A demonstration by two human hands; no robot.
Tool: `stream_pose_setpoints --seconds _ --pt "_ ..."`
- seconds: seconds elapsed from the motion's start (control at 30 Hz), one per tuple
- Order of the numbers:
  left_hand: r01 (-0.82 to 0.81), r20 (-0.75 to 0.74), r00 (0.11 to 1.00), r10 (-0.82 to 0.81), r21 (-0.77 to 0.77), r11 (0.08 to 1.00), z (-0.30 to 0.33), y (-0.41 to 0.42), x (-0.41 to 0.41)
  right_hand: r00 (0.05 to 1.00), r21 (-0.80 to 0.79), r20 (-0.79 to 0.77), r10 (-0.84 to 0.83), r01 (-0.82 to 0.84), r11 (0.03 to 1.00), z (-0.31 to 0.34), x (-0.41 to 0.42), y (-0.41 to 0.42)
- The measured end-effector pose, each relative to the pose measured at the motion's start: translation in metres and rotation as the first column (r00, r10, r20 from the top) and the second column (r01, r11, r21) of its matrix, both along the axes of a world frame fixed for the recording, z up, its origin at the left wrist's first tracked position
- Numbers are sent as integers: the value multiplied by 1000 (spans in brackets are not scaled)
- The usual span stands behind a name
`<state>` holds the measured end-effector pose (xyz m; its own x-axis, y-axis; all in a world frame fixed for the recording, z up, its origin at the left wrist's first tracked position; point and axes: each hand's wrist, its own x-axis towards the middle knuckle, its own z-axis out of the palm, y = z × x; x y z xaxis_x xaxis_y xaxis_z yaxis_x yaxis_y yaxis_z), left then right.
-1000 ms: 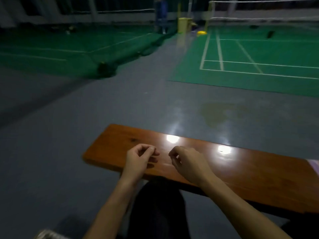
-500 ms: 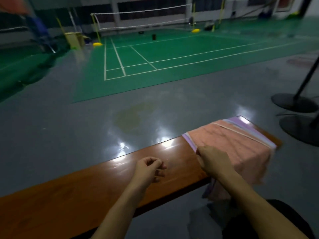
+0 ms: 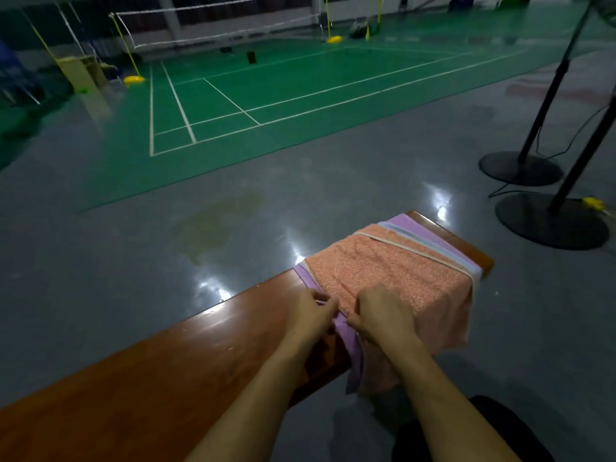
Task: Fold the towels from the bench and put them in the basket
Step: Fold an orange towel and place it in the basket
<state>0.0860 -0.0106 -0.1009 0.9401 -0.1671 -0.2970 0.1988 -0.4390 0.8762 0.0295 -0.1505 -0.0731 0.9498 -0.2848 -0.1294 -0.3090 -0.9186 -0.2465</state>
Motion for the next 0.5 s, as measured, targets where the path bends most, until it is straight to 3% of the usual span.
stream_pose_setpoints --seconds 0.17,0.3,0.4,0.5 --pt "-108 15 994 109 -70 992 -19 -12 22 983 30 179 35 -41 999 2 -5 5" --pt "-231 -93 973 212 -328 916 19 -19 5 932 114 362 22 -68 991 6 -9 13" --pt "-228 64 962 264 -338 913 28 -9 2 877 170 477 56 -155 973 6 -8 16" --pt "-257 288 910 299 -176 950 34 7 5 863 194 493 112 -234 953 2 -4 18"
